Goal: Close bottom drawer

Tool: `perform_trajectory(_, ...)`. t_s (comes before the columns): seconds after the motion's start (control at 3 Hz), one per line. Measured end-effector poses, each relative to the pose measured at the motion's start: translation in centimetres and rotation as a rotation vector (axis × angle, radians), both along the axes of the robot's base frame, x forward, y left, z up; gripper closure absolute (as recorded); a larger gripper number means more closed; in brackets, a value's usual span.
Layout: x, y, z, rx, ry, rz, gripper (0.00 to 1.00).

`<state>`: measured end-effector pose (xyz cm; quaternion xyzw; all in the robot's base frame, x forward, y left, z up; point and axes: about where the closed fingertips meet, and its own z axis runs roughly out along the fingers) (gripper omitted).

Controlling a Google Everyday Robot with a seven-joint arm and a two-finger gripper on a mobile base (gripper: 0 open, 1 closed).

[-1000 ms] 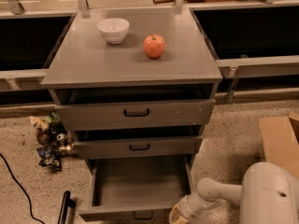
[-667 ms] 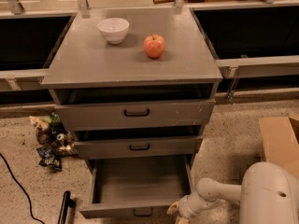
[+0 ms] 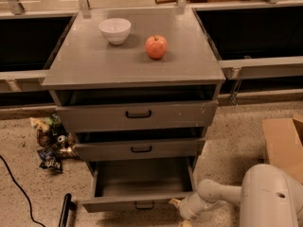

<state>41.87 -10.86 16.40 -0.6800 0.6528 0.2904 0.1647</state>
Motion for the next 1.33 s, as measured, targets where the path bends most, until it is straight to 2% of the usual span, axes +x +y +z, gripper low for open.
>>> perform_trajectory(0.33, 1.6, 1.3, -1.2, 0.031, -0.028, 0.052, 0.17)
perform_trajectory(0.67, 4.2, 1.9, -1.5, 0.057, -0.094, 0.082, 0.4)
perform_trajectory(1.0, 6.8, 2.0, -0.6, 0.044, -0.191, 0.075, 0.63)
perform_trajectory(1.33, 7.7, 1.8, -0.4, 0.038, -0.217, 0.059, 0.86)
